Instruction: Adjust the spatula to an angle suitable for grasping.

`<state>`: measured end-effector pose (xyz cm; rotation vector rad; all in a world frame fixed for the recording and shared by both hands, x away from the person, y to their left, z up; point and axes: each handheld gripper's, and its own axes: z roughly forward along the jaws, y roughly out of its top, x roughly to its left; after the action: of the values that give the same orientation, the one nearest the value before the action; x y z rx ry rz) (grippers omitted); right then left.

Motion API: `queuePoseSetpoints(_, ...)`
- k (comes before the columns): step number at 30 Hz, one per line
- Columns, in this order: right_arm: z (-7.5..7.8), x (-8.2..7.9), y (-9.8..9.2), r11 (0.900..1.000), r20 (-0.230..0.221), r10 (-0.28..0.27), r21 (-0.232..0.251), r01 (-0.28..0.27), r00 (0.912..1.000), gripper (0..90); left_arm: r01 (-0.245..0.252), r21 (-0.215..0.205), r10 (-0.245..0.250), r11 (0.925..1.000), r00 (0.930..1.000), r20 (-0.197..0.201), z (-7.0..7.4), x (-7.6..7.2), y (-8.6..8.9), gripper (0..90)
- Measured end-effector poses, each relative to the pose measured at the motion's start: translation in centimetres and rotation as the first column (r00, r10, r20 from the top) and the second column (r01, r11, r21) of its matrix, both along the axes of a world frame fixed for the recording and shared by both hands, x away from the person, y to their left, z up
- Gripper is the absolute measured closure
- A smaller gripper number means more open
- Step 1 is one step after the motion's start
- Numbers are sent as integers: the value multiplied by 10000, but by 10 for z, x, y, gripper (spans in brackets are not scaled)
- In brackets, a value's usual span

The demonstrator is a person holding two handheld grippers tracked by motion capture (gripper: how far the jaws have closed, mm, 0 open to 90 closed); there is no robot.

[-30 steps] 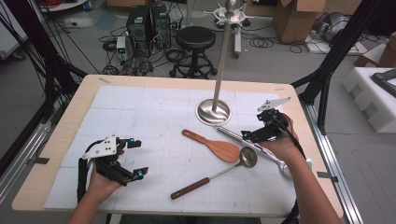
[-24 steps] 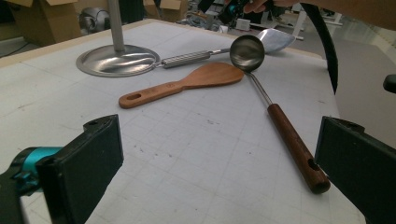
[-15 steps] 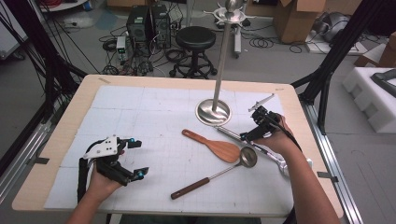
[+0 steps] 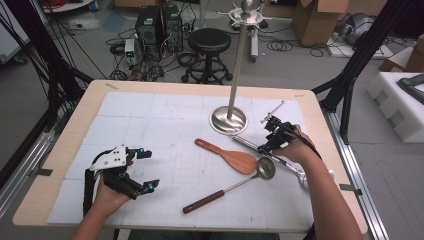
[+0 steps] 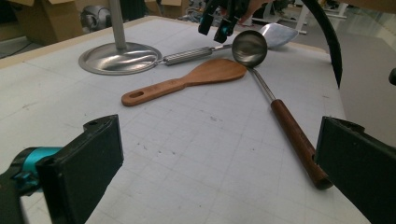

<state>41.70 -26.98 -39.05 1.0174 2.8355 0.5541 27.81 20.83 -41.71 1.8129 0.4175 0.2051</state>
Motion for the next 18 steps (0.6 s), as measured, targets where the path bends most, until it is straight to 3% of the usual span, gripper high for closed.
queuePoseSetpoints(10, -4, 2, 7, 9954, -487, 601, -719, -635, 9970, 407, 11, 9, -11, 10000, 10000, 47, 1, -1, 0, 17)
queuePoseSetpoints(18, -8, 6, 7, 9956, -1080, 525, -719, -604, 9928, 483, 24, 25, -24, 10000, 10000, 54, 1, -1, 0, 17)
